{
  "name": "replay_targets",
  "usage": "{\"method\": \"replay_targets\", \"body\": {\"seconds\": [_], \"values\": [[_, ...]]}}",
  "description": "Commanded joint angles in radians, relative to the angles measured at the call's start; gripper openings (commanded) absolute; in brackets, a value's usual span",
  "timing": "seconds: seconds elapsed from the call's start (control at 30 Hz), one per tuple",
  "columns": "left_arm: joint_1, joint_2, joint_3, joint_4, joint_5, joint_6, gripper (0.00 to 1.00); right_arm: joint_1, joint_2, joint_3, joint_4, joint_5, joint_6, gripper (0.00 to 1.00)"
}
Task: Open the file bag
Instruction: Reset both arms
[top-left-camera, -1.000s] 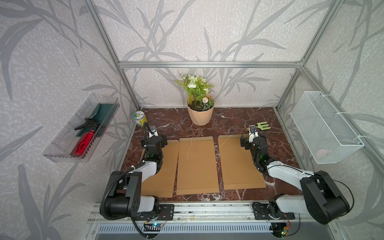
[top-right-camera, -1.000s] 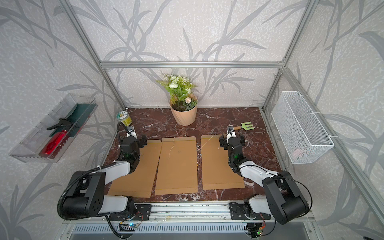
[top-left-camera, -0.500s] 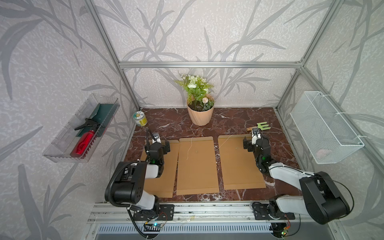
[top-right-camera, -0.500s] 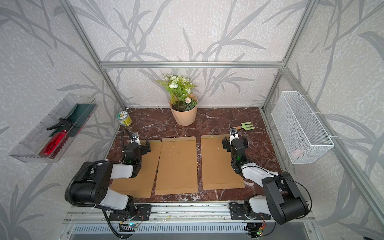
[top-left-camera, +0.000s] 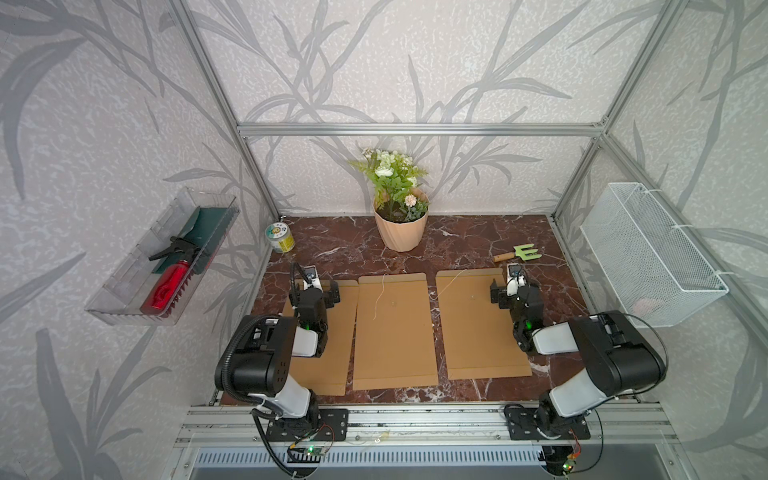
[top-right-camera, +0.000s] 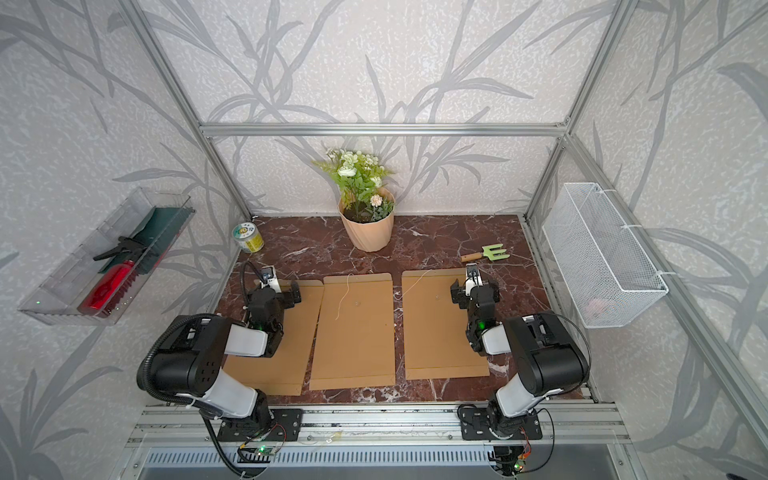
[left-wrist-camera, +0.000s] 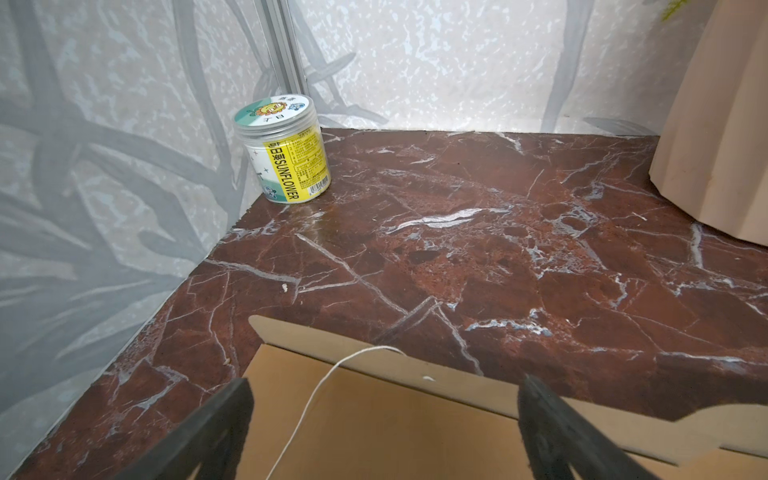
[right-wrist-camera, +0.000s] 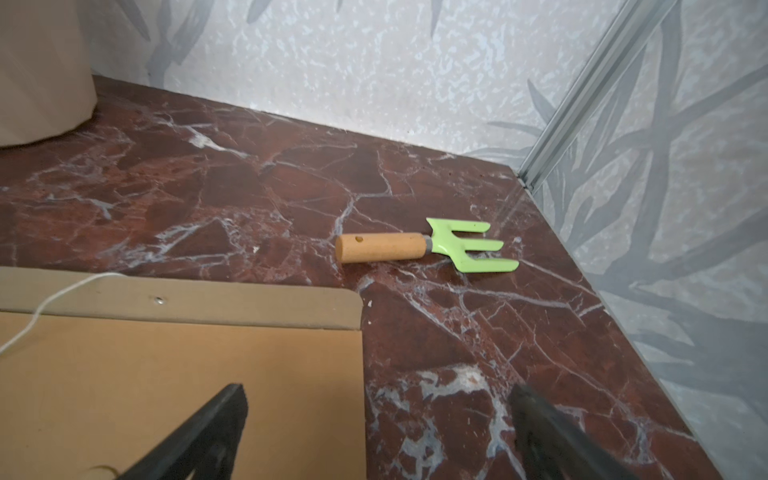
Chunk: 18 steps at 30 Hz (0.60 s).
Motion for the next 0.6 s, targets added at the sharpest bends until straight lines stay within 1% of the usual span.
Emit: {"method": "replay_targets", "body": {"seconds": [0.0, 0.03, 0.1, 0.13, 0.2, 0.27, 0.37, 0.4, 0.47, 0.53, 0.57], "values": [[0.005, -0.006, 0.061, -0.074, -0.029, -0.019, 0.99, -0.028, -0.015, 0.011, 0.006, -0.062, 0.053, 0.99], [0.007, -0.007, 0.058, -0.073, -0.028, -0.020, 0.99, -0.034, 0.014, 0.020, 0.042, -0.062, 0.052, 0.99], [0.007, -0.005, 0.060, -0.071, -0.028, -0.019, 0.99, -0.036, -0.014, 0.053, -0.074, -0.052, 0.067, 0.99], [0.008, -0.005, 0.060, -0.073, -0.025, -0.019, 0.99, -0.036, -0.022, 0.058, -0.092, -0.052, 0.071, 0.99], [0.008, -0.005, 0.060, -0.075, -0.026, -0.019, 0.99, -0.036, 0.013, 0.037, 0.011, -0.053, 0.058, 0.99], [0.009, -0.005, 0.061, -0.075, -0.025, -0.019, 0.99, -0.036, -0.006, 0.047, -0.048, -0.052, 0.065, 0.99], [0.008, -0.006, 0.060, -0.072, -0.025, -0.019, 0.99, -0.034, 0.012, 0.036, 0.010, -0.051, 0.055, 0.99], [0.008, -0.006, 0.058, -0.072, -0.026, -0.019, 0.99, -0.034, -0.001, 0.040, -0.023, -0.052, 0.061, 0.99], [0.008, -0.007, 0.058, -0.069, -0.026, -0.019, 0.99, -0.034, 0.011, 0.033, 0.014, -0.052, 0.054, 0.99], [0.008, -0.007, 0.058, -0.069, -0.026, -0.018, 0.99, -0.034, 0.005, 0.040, -0.012, -0.060, 0.055, 0.99], [0.008, -0.006, 0.058, -0.068, -0.026, -0.018, 0.99, -0.032, 0.010, 0.037, 0.007, -0.061, 0.050, 0.99]]}}
